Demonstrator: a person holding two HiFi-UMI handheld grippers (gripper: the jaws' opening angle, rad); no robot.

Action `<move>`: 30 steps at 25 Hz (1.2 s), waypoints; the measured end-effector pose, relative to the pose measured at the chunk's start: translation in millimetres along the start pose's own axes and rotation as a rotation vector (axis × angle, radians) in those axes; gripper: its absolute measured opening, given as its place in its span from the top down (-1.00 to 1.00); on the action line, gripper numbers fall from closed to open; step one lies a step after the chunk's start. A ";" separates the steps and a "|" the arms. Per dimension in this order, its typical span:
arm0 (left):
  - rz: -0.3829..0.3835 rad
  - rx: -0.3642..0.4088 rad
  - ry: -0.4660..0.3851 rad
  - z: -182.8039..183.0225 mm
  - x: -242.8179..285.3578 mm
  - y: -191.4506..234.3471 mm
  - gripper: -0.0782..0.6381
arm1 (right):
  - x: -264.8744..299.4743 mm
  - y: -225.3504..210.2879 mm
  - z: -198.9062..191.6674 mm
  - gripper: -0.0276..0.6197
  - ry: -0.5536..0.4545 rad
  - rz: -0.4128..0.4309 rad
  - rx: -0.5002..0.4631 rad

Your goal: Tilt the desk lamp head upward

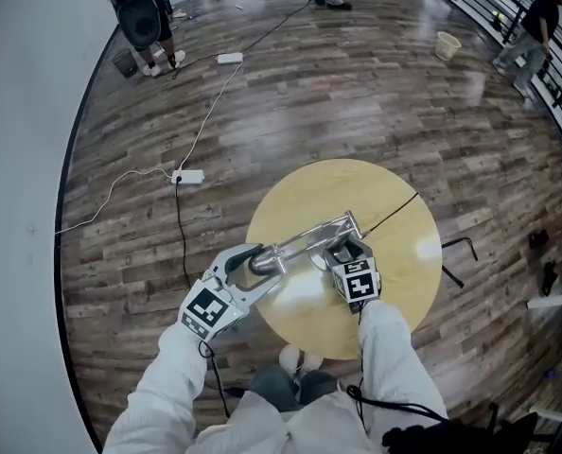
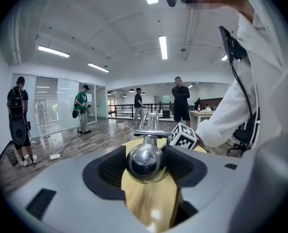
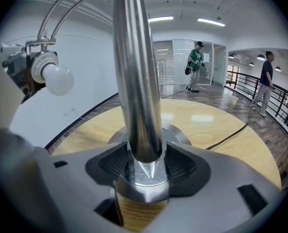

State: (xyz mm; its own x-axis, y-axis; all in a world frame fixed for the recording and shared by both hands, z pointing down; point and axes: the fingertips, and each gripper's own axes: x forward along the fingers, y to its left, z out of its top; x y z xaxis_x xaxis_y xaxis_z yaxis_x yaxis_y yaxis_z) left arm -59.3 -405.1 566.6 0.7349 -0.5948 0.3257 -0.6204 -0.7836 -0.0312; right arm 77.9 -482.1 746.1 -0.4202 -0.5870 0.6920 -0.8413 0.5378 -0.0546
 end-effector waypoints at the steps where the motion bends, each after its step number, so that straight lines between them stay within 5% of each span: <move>1: 0.001 -0.002 -0.009 8.5 -4.7 -0.2 0.07 | -0.4 0.3 0.2 0.17 0.001 0.000 -0.001; 18: -0.042 0.133 -0.139 163.0 -31.1 -14.7 0.09 | -1.8 4.2 0.7 0.17 0.018 -0.001 -0.001; 25: -0.075 0.186 -0.140 240.8 27.4 -30.7 0.10 | -10.9 -25.0 5.5 0.17 0.024 0.012 0.001; 30: -0.102 0.217 -0.115 260.1 35.6 -36.7 0.10 | -10.1 -6.7 3.8 0.17 0.020 0.016 -0.004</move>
State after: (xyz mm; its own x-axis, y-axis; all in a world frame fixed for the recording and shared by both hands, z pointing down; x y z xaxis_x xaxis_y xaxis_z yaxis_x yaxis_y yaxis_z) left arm 60.9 -444.1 333.6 0.8245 -0.5175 0.2287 -0.4773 -0.8533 -0.2100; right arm 86.5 -482.1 736.8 -0.4269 -0.5659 0.7053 -0.8329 0.5499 -0.0628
